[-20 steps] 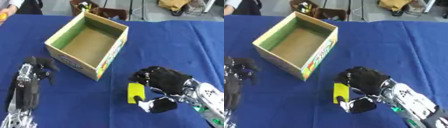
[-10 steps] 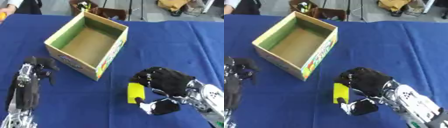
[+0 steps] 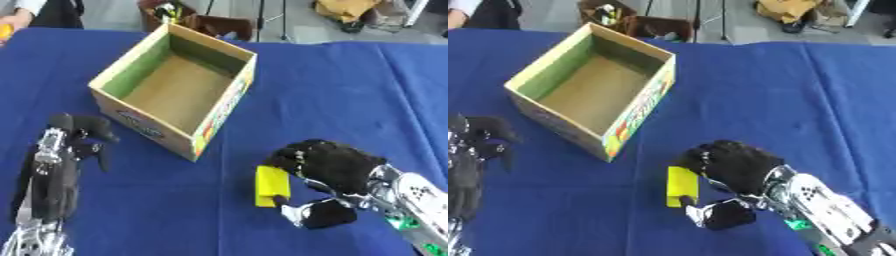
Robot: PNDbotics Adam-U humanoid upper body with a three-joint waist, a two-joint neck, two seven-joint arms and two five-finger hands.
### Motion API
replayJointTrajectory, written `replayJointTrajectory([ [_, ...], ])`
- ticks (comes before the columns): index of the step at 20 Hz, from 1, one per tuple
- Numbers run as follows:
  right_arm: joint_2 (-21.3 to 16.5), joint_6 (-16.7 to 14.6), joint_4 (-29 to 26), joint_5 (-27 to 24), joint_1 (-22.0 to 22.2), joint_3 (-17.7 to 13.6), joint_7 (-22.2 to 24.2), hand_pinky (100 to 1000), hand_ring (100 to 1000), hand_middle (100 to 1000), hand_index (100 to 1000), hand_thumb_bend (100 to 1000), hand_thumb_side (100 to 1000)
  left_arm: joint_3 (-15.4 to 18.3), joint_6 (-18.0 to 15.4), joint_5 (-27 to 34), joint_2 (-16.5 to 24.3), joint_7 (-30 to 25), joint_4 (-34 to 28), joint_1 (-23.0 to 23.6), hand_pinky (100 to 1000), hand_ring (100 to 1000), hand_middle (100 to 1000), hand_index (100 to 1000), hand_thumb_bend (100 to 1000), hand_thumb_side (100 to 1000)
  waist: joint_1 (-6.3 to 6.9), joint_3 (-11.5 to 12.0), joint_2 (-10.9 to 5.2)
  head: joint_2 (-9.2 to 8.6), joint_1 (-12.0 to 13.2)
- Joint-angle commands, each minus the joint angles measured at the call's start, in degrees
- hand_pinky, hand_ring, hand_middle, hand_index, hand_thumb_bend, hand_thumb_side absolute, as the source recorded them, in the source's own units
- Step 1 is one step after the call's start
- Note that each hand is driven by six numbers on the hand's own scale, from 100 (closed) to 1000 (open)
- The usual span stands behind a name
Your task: Pick up objects on the table and place them in the box.
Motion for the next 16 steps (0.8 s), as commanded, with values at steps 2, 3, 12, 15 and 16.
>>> replayJointTrajectory([
  [2, 0.3, -0.5, 1.3, 1.5, 0.1, -0.5, -0.7, 831, 914, 907, 1000, 100, 1000, -0.3, -0.2, -0.1, 0.4, -0.3, -0.6, -0.3, 236, 518, 460, 602, 100, 994, 0.12, -0.1, -0.83, -0.09, -0.3],
  [3, 0.4, -0.6, 1.5, 1.6, 0.3, -0.5, -0.8, 831, 914, 910, 1000, 100, 1000, -0.3, -0.2, -0.1, 0.4, -0.4, -0.6, -0.3, 236, 518, 460, 602, 100, 994, 0.13, -0.1, -0.8, -0.12, -0.3],
  [12, 0.7, -1.7, 2.3, 1.8, 0.7, -0.2, -1.6, 832, 907, 883, 988, 100, 1000, -0.3, -0.2, -0.3, 0.3, -0.6, -0.4, -0.2, 236, 519, 460, 602, 100, 992, 0.2, 0.2, -0.59, -0.05, -0.6],
  [15, 0.2, -2.0, 0.9, -0.6, -0.1, -0.3, -1.2, 827, 894, 843, 930, 100, 1000, -0.4, -0.3, -0.4, 0.4, -0.7, -0.4, -0.2, 236, 519, 461, 602, 100, 991, 0.15, 0.1, -0.62, -0.06, -0.5],
  [16, -0.1, -1.9, 0.3, -1.6, -0.4, -0.4, -1.0, 825, 885, 824, 905, 100, 1000, -0.4, -0.3, -0.4, 0.4, -0.7, -0.4, -0.2, 236, 519, 461, 602, 100, 991, 0.13, 0.1, -0.63, -0.08, -0.5],
])
